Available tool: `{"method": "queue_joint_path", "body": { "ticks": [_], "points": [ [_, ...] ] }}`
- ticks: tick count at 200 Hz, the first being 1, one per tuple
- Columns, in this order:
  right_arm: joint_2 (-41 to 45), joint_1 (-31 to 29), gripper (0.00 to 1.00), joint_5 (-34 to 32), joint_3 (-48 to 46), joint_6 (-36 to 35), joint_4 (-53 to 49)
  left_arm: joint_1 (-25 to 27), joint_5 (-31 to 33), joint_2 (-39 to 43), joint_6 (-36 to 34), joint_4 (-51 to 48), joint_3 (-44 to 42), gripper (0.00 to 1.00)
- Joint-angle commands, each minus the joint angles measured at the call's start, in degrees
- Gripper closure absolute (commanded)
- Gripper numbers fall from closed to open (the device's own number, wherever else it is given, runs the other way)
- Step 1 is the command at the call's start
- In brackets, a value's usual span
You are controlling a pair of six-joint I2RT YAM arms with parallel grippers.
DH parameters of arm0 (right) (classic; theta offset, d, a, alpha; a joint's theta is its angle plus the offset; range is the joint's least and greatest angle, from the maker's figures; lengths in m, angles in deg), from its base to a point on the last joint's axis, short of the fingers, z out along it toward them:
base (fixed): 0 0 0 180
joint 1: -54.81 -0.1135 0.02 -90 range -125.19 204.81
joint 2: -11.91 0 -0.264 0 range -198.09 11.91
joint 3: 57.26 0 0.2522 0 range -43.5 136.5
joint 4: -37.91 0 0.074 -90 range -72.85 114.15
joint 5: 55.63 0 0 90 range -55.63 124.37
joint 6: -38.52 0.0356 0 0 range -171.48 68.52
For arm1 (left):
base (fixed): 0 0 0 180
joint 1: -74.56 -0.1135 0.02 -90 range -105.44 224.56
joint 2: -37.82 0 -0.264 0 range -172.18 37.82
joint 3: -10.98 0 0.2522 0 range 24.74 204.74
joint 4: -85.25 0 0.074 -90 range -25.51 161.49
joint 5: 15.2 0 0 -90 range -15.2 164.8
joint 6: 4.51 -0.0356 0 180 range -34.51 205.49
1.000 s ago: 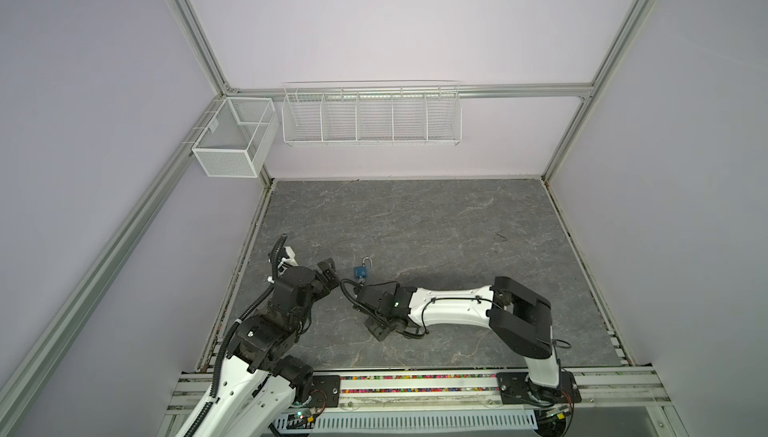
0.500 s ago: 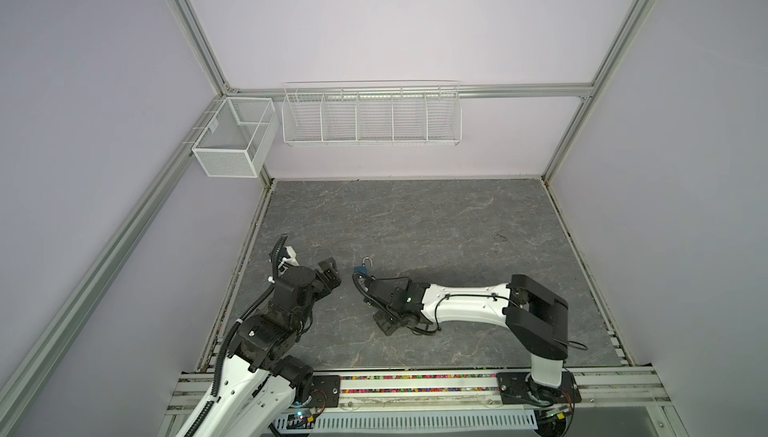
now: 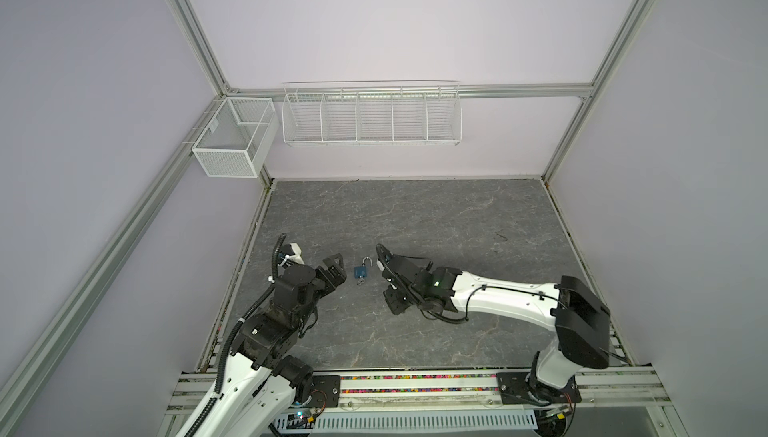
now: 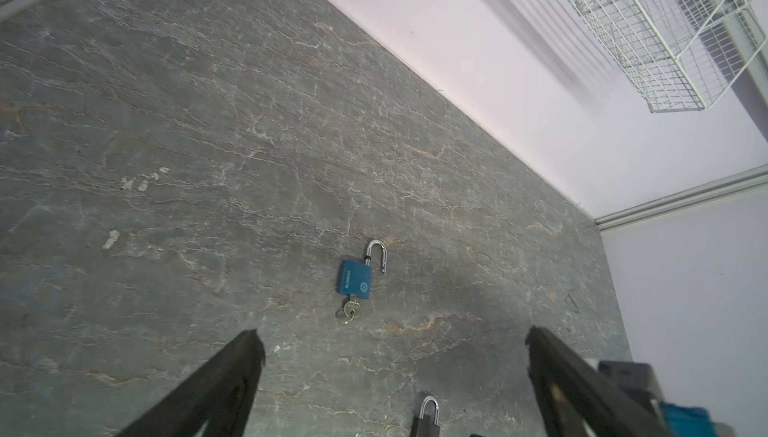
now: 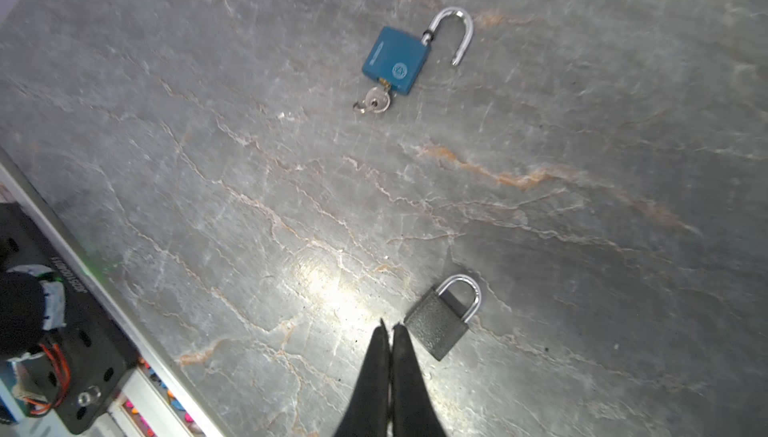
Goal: Unlock with the key
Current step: 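Raise the silver key with the right gripper while the left gripper lifts up, then bring the key toward the left gripper while the left gripper moves to meet it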
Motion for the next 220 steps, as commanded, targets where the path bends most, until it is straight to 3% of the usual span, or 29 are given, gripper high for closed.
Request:
{"method": "queue_joint_path", "body": {
  "ticks": [1, 42, 102, 136, 181, 220],
  "points": [
    [3.6, 2.1, 0.93, -0.2, -0.8, 0.0, -0.7, -0.1, -3.7, -0.8, -1.9, 5.7, -1.4, 0.04],
    [9.1, 6.6, 0.93, 1.3, 0.7, -0.7, -2.8, -0.1, -11.9, -3.7, -6.9, 14.3, -2.3, 0.07],
    [14.4, 12.6, 0.94, 5.1, 4.1, -0.5, -8.5, 1.3, -25.8, -6.6, -19.2, 38.4, -10.0, 0.2],
    [16.7, 14.7, 0.93, 7.4, 5.7, -1.1, -10.6, 8.0, -26.3, -12.7, -28.6, 45.3, -9.6, 0.24],
    [19.1, 16.8, 0.94, 9.4, 7.2, -1.6, -12.1, 14.7, -28.6, -21.2, -35.5, 56.7, -8.8, 0.27],
    [19.9, 17.0, 0.93, 11.1, 8.5, -2.0, -12.5, 20.4, -24.5, -26.8, -44.2, 60.0, -6.9, 0.32]
  ]
}}
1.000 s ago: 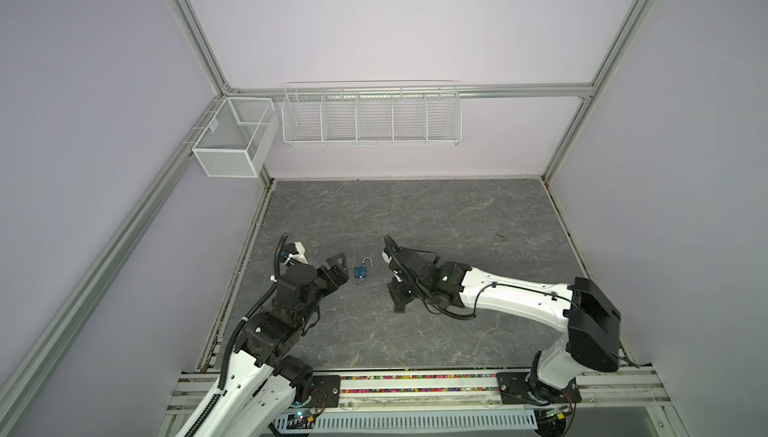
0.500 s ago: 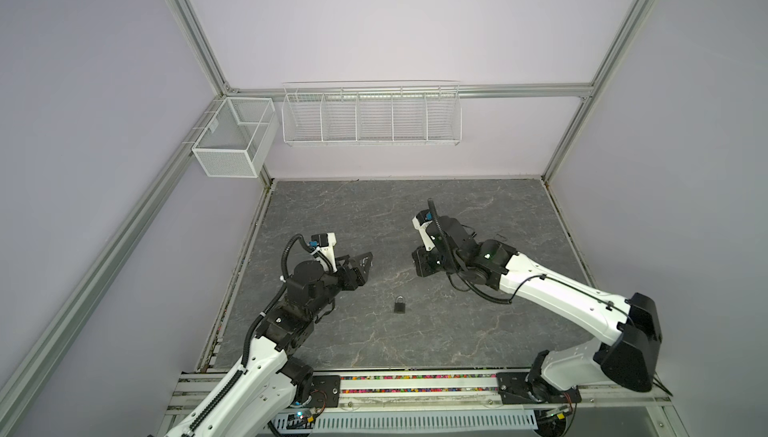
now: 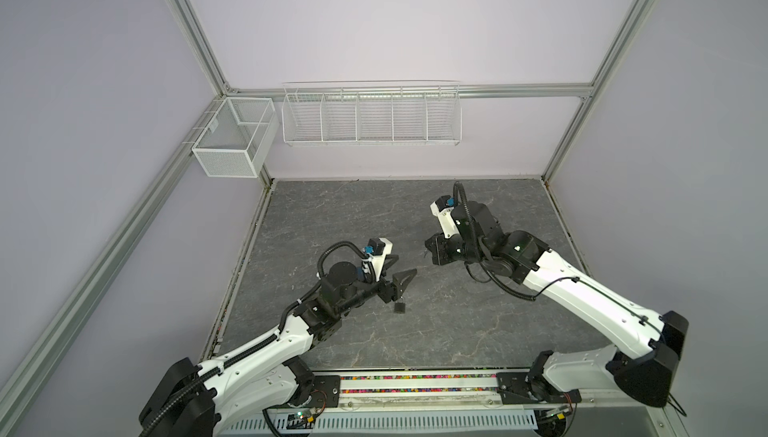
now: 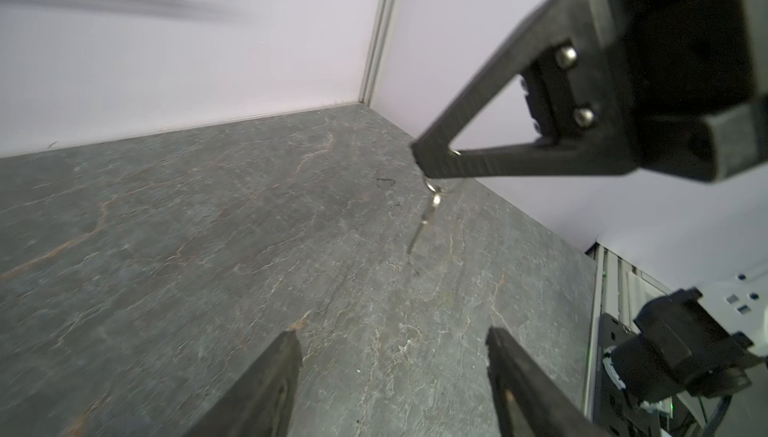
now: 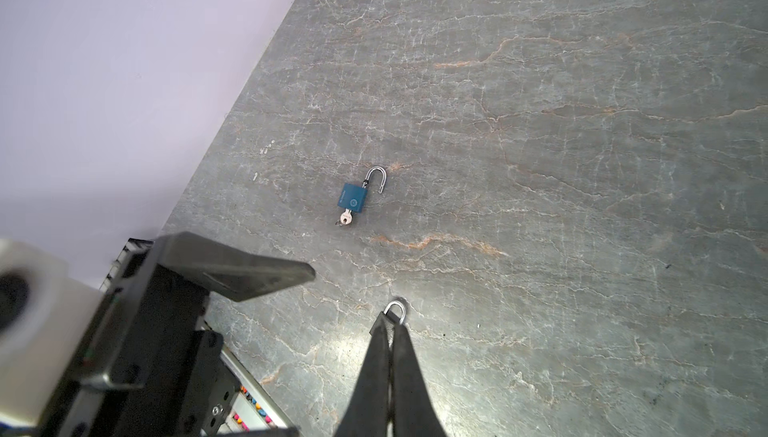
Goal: Unlock with the key
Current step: 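Bring the key toward the left gripper while the left gripper moves to meet it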
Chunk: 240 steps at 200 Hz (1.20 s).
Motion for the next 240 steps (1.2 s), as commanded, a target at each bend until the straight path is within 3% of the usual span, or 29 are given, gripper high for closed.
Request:
{"method": "queue_joint_path", "body": {
  "ticks": [1, 65, 117, 177, 240],
  "points": [
    [1.4, 0.1, 0.94, 2.0, 1.7, -1.1, -1.0, 1.7, 1.5, -2.5, -7.6, 6.2, 2.9, 0.32],
    [1.2, 0.1, 0.93, 4.9, 1.8, -0.4, 1.1, 1.9, 4.1, -8.8, -8.9, 17.2, 2.9, 0.4],
    [1.9, 0.2, 0.93, 5.2, 1.3, 0.0, 2.7, 1.9, 1.7, -12.4, -8.9, 19.7, 4.2, 0.58],
    [3.0, 0.7, 0.93, 4.6, 0.2, 0.7, 3.8, 1.9, 1.0, -14.1, -8.8, 21.2, 4.6, 0.7],
    [3.3, 1.1, 0.93, 6.0, -1.2, 1.8, 5.0, 1.9, -0.1, -14.8, -8.2, 22.5, 5.7, 0.73]
  ]
}}
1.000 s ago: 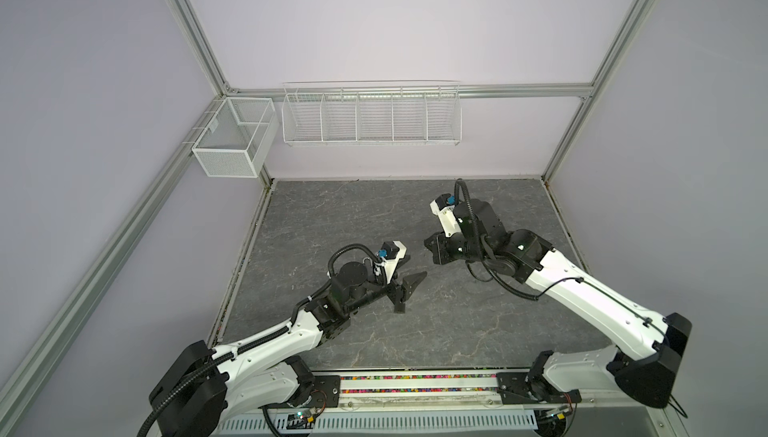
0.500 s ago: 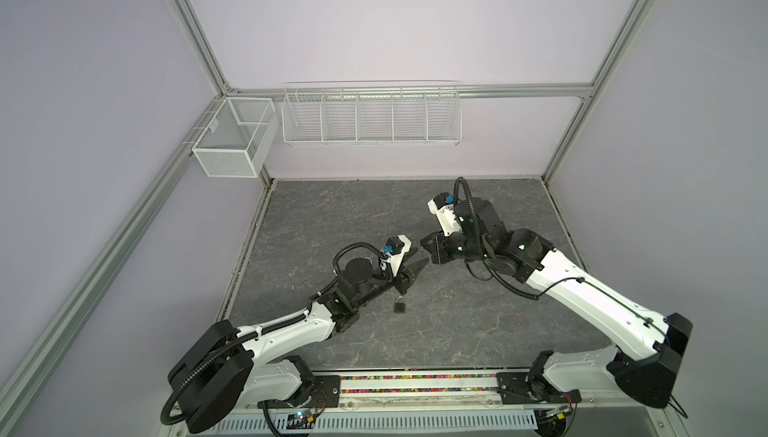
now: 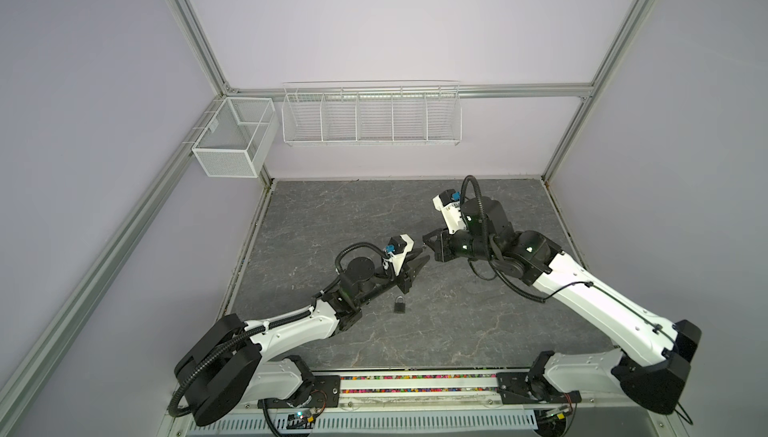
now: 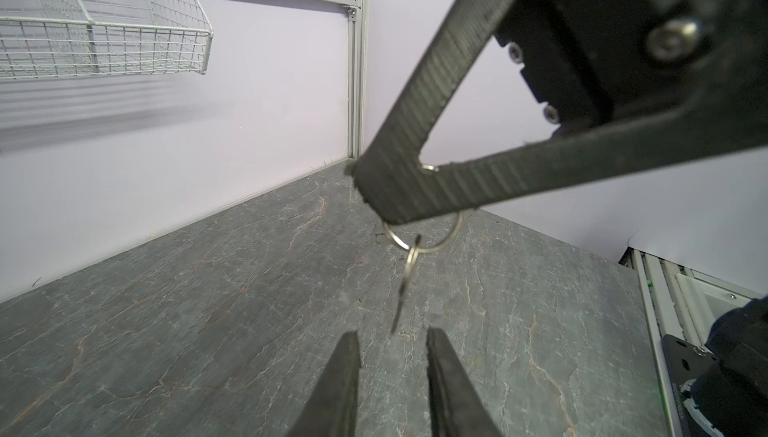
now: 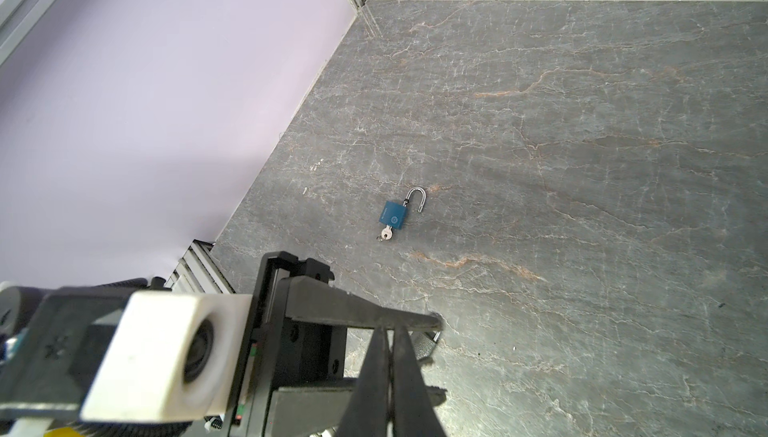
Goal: Unlock with the key
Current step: 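Bring the key toward the left gripper while the left gripper moves to meet it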
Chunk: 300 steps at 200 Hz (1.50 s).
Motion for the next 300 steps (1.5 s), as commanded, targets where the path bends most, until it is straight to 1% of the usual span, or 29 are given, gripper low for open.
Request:
{"method": "queue_joint_path", "body": {
  "ticks": [1, 26, 39, 58, 72, 98, 122, 130, 135, 151, 165, 176, 198, 211, 226, 243, 260, 283, 300],
  "points": [
    [0.8, 0.4, 0.93, 1.3, -1.1, 0.9, 1.7, 0.3, -1.4, -0.3, -0.3, 2.4, 2.6, 0.73],
    [0.7, 0.6, 0.93, 0.9, -1.7, 0.9, 2.0, 0.2, -1.7, -0.5, -0.4, 2.8, 3.0, 0.77],
    [0.6, 0.6, 0.93, 1.3, -1.5, 1.0, 2.1, 0.3, -1.4, -0.6, -0.5, 2.7, 3.0, 0.83],
    [1.0, 0.7, 0.93, 1.3, -1.6, 0.9, 2.4, 0.3, -0.8, -1.0, -0.6, 2.7, 2.9, 0.87],
    [1.2, 0.9, 0.93, 1.0, -1.6, 0.9, 2.4, 0.3, -1.0, -0.9, -0.4, 2.2, 3.1, 0.93],
    [1.5, 1.1, 0.93, 0.9, -1.7, 0.9, 2.4, 0.2, -1.1, -1.1, -0.4, 2.4, 3.3, 1.0],
    [1.7, 1.3, 0.93, 0.7, -2.0, 0.9, 2.4, 0.3, -1.0, -0.4, -0.2, 1.1, 3.7, 1.0],
    [1.8, 1.3, 0.91, 0.7, -2.1, 0.6, 2.4, 0.3, -1.0, -0.1, -0.3, 0.4, 3.9, 1.0],
    [2.0, 1.4, 0.87, 0.7, -2.2, 0.4, 2.4, 0.3, -1.1, 0.0, -0.3, -0.2, 4.0, 1.0],
    [3.0, 1.8, 0.7, 0.9, -3.3, 0.3, 3.5, 0.2, -2.1, 0.7, -0.5, -2.7, 4.8, 1.0],
    [4.1, 2.8, 0.62, 2.9, -4.4, 0.9, 5.3, 0.2, -3.3, 1.7, -0.9, -6.2, 5.9, 1.0],
    [5.0, 3.4, 0.57, 4.7, -5.0, 0.2, 6.3, 0.2, -3.1, 2.6, 0.4, -7.7, 6.1, 1.0],
    [7.1, 4.5, 0.54, 9.8, -6.8, -3.0, 9.2, 0.2, -3.6, 3.7, 0.1, -9.4, 6.2, 1.0],
    [8.6, 5.5, 0.47, 13.0, -8.5, -3.4, 11.6, 0.1, -4.5, 3.9, 0.3, -10.2, 6.4, 1.0],
    [9.9, 6.6, 0.43, 18.0, -10.0, -4.7, 14.1, -0.3, -6.7, 3.9, 0.2, -10.5, 6.8, 1.0],
    [10.9, 7.0, 0.38, 21.6, -11.8, -7.4, 16.2, -1.0, -9.4, 4.0, 0.9, -11.4, 8.0, 1.0],
    [10.7, 7.9, 0.38, 24.3, -12.0, -9.4, 15.6, -1.4, -12.0, 4.1, 1.8, -11.2, 8.9, 1.0],
    [11.6, 8.6, 0.39, 27.3, -13.7, -11.6, 17.2, -2.1, -14.4, 3.8, 2.3, -10.9, 9.6, 1.0],
    [11.7, 9.6, 0.4, 25.9, -14.2, -11.4, 17.1, -2.4, -15.3, 4.0, 2.7, -11.2, 10.1, 1.0]
  ]
}}
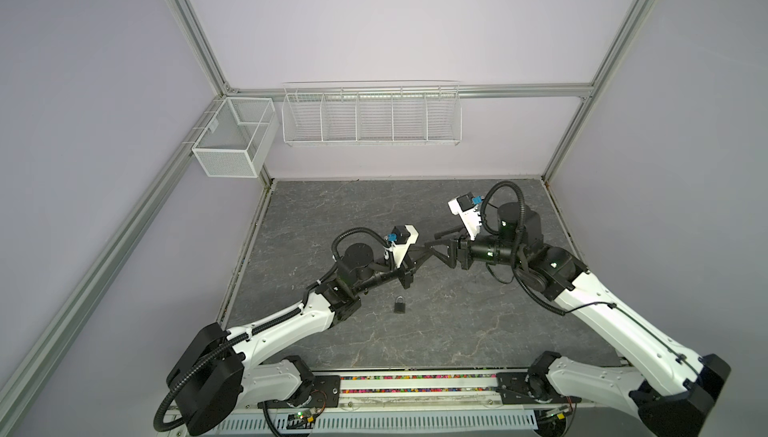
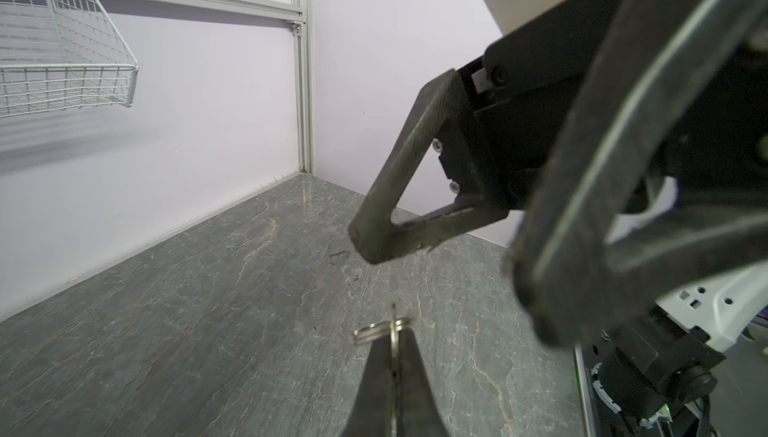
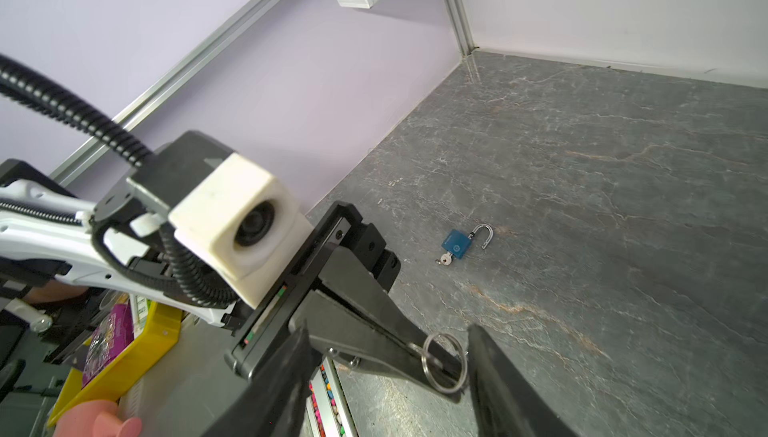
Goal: Unlock with the key
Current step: 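Bring the key toward the left gripper while the left gripper moves to meet it, then close the left gripper on the key ring held by the right gripper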
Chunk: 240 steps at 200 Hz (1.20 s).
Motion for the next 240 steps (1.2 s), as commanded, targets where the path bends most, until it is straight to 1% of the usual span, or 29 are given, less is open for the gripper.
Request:
{"method": "queue_joint_path", "body": {
  "ticks": [1, 18, 61, 78, 92, 114, 142, 156, 192, 216, 240],
  "points": [
    [1.1, 1.4, 0.4, 2.6, -1.4, -2.8, 2.2, -0.6, -3.8, 0.8, 0.8, -0.3, 2.1, 1.0],
    [0.9, 3.2, 0.46, 5.6, -2.3, -2.0, 3.6, -0.7, -5.0, 0.7, 0.8, -0.3, 2.5, 1.0],
    [0.9, 3.7, 0.54, 11.0, -3.9, -4.0, 6.4, -0.9, -6.9, 0.0, 1.0, -0.5, 3.9, 1.0],
    [0.9, 3.8, 0.61, 11.4, -4.0, -4.6, 6.6, -0.9, -8.0, -0.5, 1.2, -1.0, 4.7, 1.0],
    [0.8, 3.8, 0.63, 11.8, -3.9, -4.9, 6.7, -0.9, -8.4, -0.5, 1.4, -1.3, 5.2, 1.0],
    [0.8, 4.1, 0.7, 12.1, -4.4, -5.7, 6.1, -0.9, -9.0, -0.7, 1.3, -1.0, 5.8, 1.0],
    [0.9, 4.6, 0.72, 12.4, -4.7, -5.8, 6.2, -0.9, -10.5, -1.1, 1.4, -2.6, 7.4, 1.0],
    [1.0, 4.8, 0.79, 12.6, -5.1, -6.3, 6.2, -0.9, -11.1, -1.3, 1.8, -2.4, 7.8, 1.0],
    [1.1, 5.6, 0.88, 13.5, -5.6, -6.4, 6.8, -1.3, -11.6, -1.5, 2.4, -2.1, 8.7, 1.0],
    [1.2, 5.8, 0.93, 13.8, -5.8, -6.4, 7.3, -1.7, -12.2, -1.6, 3.4, -1.7, 9.0, 1.0],
    [1.2, 5.9, 0.93, 14.2, -6.0, -6.7, 7.3, -2.2, -13.1, -1.8, 4.2, -0.4, 9.1, 1.0]
  ]
}}
